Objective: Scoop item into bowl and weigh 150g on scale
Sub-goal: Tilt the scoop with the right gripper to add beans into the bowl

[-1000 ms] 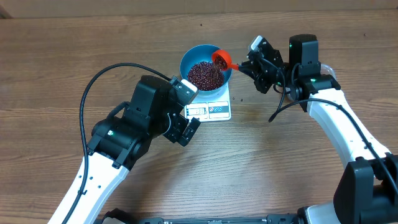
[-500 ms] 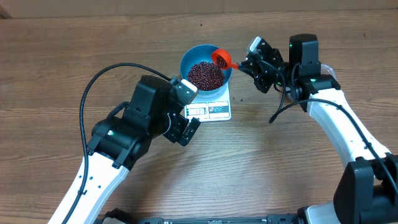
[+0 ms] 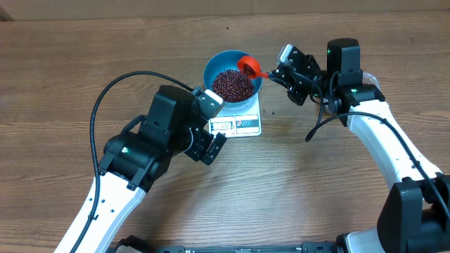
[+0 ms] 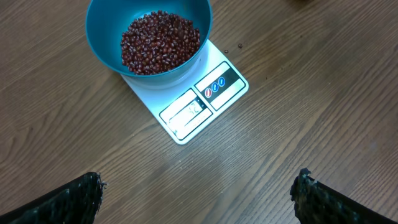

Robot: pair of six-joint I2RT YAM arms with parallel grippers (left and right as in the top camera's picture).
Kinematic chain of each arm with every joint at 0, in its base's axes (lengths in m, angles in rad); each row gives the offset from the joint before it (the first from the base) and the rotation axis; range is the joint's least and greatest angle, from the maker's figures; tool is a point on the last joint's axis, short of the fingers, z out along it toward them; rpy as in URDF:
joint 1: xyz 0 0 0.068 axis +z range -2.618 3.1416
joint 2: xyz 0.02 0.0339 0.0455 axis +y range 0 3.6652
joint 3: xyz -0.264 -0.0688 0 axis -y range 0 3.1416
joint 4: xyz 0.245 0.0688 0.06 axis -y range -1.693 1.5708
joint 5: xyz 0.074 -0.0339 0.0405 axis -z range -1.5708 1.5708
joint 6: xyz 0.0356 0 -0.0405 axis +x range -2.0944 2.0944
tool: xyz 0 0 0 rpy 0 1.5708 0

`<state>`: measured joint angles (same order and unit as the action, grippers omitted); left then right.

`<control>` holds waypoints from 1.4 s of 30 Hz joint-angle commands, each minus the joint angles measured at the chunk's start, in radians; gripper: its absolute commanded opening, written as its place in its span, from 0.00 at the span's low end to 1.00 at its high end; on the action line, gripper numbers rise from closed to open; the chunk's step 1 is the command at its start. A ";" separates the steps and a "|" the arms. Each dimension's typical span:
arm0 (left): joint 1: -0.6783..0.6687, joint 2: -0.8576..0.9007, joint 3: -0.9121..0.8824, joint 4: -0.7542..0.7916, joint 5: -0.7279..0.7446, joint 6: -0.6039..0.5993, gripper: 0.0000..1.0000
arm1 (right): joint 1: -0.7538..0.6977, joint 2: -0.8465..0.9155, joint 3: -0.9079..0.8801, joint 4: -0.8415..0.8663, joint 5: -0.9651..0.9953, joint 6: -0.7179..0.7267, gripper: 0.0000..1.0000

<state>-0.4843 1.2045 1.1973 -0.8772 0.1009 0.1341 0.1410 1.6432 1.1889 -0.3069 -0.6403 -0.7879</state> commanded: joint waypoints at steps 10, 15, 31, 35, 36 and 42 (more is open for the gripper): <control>0.003 0.002 0.000 -0.002 0.000 0.019 1.00 | 0.001 0.003 0.009 0.011 -0.019 -0.033 0.04; 0.003 0.002 0.000 -0.002 0.000 0.019 1.00 | 0.001 0.003 0.009 0.011 -0.019 -0.032 0.04; 0.003 0.002 0.000 -0.002 0.000 0.019 0.99 | 0.001 0.003 0.009 0.015 -0.039 -0.086 0.04; 0.003 0.002 0.000 -0.002 0.000 0.019 0.99 | 0.001 0.003 0.009 0.027 -0.046 -0.091 0.04; 0.003 0.002 0.000 -0.002 0.000 0.019 0.99 | 0.001 0.003 0.009 0.025 -0.048 -0.111 0.04; 0.003 0.002 0.000 -0.002 0.000 0.019 0.99 | 0.001 0.003 0.009 0.029 -0.061 -0.186 0.04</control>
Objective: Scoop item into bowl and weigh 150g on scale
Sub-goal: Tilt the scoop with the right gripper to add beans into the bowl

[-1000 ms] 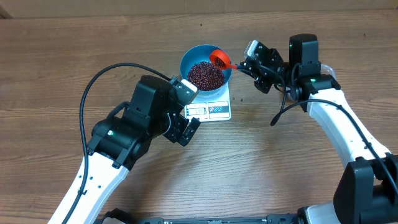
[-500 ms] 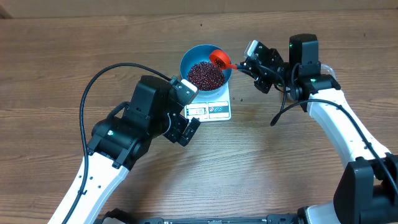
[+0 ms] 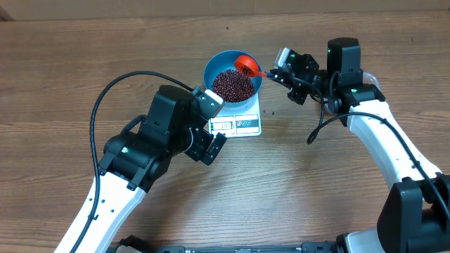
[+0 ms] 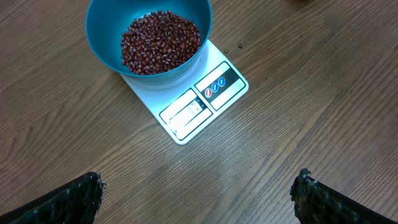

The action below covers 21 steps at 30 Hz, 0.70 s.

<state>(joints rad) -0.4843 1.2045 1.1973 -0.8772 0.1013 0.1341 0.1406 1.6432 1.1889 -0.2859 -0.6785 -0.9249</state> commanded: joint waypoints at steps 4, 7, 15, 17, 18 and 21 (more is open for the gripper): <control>0.003 0.002 0.000 -0.002 0.000 0.019 0.99 | 0.002 0.003 0.009 0.009 -0.023 -0.076 0.04; 0.003 0.002 0.000 -0.002 0.000 0.019 1.00 | 0.002 0.003 0.009 0.015 -0.023 -0.076 0.04; 0.003 0.002 0.000 -0.002 0.000 0.019 1.00 | 0.002 0.003 0.009 0.012 -0.023 -0.075 0.04; 0.003 0.002 0.000 -0.002 0.000 0.019 1.00 | 0.002 0.003 0.009 0.009 -0.023 -0.075 0.04; 0.003 0.002 0.000 -0.002 0.000 0.019 0.99 | 0.002 0.003 0.009 0.008 -0.023 -0.075 0.04; 0.003 0.002 0.000 -0.002 0.000 0.019 1.00 | 0.002 0.003 0.009 0.008 -0.023 -0.075 0.04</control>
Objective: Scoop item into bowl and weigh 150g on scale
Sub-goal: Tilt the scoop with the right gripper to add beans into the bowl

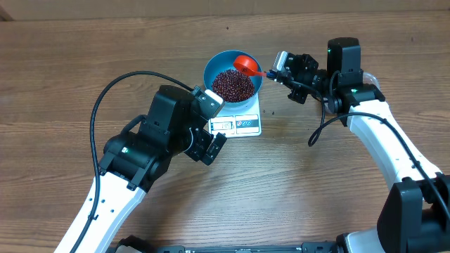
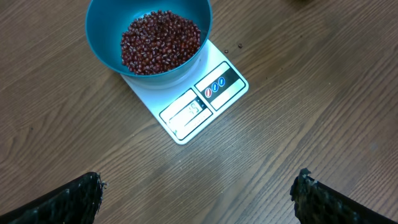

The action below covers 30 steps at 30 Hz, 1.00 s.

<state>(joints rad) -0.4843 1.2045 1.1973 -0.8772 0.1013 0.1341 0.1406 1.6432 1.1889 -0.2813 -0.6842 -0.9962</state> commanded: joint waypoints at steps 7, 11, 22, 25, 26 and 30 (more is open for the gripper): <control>0.003 0.002 0.000 -0.002 0.000 0.019 1.00 | 0.002 0.003 0.009 0.000 -0.017 -0.003 0.04; 0.003 0.002 0.000 -0.002 0.000 0.019 0.99 | 0.002 0.003 0.009 -0.001 -0.017 -0.003 0.04; 0.003 0.002 0.000 -0.002 0.000 0.019 1.00 | 0.002 0.003 0.009 -0.002 -0.017 -0.003 0.04; 0.003 0.002 0.000 -0.002 0.000 0.019 0.99 | 0.002 0.003 0.009 -0.006 -0.017 -0.003 0.04; 0.003 0.002 0.000 -0.002 0.000 0.019 1.00 | 0.002 0.003 0.009 -0.008 -0.017 -0.003 0.04; 0.003 0.002 0.000 -0.002 0.000 0.019 1.00 | 0.002 0.003 0.009 -0.012 -0.017 -0.003 0.04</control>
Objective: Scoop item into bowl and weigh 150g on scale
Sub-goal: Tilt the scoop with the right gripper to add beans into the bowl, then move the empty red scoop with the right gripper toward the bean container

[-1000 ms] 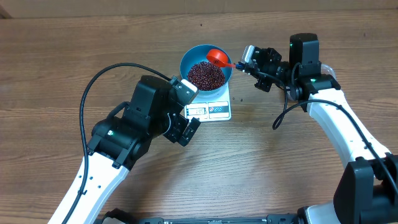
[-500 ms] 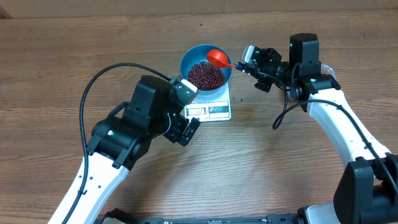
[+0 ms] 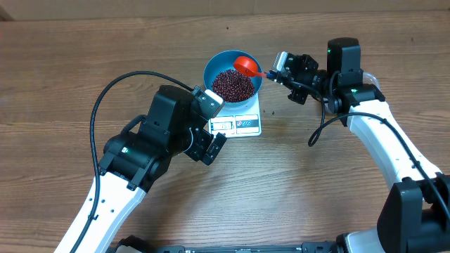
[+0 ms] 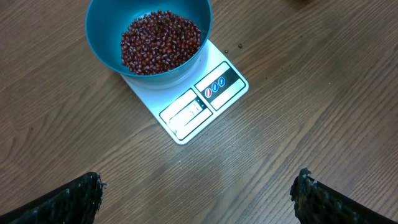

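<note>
A blue bowl [image 3: 233, 79] of dark red beans [image 3: 233, 84] stands on a white scale [image 3: 239, 121]. In the left wrist view the bowl [image 4: 99, 25], its beans [image 4: 160, 41] and the scale [image 4: 202, 102] with a lit display show above my left gripper [image 4: 198, 193], which is open over bare wood. In the overhead view my left gripper [image 3: 214, 149] hangs just left of and below the scale. My right gripper [image 3: 280, 69] is shut on the handle of a red scoop [image 3: 247, 65], whose cup hangs over the bowl's right rim.
A few stray beans [image 4: 232, 47] lie on the wood right of the scale. The left arm's black cable [image 3: 112, 95] loops over the table at the left. A pale container edge [image 3: 371, 76] shows behind the right arm.
The scoop's cup was first at the bowl's right rim, tilted down toward the beans. It then stood slightly higher and further left over the rim, and has stayed there. The left arm has not moved, and the scale's display digits changed.
</note>
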Robot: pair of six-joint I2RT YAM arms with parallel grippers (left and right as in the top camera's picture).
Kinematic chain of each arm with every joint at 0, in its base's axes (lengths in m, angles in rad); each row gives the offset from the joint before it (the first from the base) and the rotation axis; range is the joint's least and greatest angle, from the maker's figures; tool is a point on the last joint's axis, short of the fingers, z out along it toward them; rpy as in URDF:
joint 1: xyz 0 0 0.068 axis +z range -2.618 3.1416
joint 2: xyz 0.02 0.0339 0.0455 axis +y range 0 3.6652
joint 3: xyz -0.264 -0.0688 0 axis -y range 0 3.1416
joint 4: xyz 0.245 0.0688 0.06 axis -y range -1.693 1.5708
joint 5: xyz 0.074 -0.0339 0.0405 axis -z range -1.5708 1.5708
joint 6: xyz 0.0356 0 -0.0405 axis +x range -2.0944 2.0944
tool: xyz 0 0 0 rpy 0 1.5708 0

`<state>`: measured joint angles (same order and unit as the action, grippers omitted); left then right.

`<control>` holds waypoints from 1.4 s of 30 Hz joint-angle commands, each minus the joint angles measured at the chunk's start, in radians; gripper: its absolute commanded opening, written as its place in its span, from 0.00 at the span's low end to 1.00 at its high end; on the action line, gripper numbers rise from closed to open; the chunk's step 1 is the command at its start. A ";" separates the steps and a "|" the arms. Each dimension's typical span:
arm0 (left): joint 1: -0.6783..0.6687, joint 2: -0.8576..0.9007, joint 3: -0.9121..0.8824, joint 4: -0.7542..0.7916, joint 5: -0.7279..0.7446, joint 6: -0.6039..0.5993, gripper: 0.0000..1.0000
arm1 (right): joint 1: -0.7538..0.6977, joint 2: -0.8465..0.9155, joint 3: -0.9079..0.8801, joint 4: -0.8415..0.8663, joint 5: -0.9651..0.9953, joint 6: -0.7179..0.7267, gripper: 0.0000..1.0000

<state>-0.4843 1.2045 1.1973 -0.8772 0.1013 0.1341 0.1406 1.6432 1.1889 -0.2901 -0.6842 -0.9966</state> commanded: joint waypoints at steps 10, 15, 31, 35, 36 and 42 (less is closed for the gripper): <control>0.003 0.002 0.000 -0.002 0.000 0.019 0.99 | 0.002 0.003 0.009 -0.002 -0.017 0.325 0.04; 0.003 0.002 0.000 -0.002 0.000 0.019 1.00 | -0.004 0.003 0.009 0.002 -0.047 0.808 0.04; 0.003 0.002 0.000 -0.002 0.000 0.019 1.00 | -0.143 0.003 0.010 0.098 -0.286 1.184 0.04; 0.003 0.002 0.000 -0.002 0.000 0.019 1.00 | -0.192 0.003 0.010 0.093 -0.312 1.184 0.04; 0.003 0.002 0.000 -0.002 0.000 0.019 1.00 | -0.208 0.003 0.010 0.089 -0.312 1.183 0.04; 0.003 0.002 0.000 -0.002 0.000 0.019 1.00 | -0.318 0.003 0.010 0.076 -0.312 1.183 0.04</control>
<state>-0.4843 1.2045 1.1973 -0.8772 0.1009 0.1341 -0.1226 1.6432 1.1889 -0.2127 -0.9764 0.1802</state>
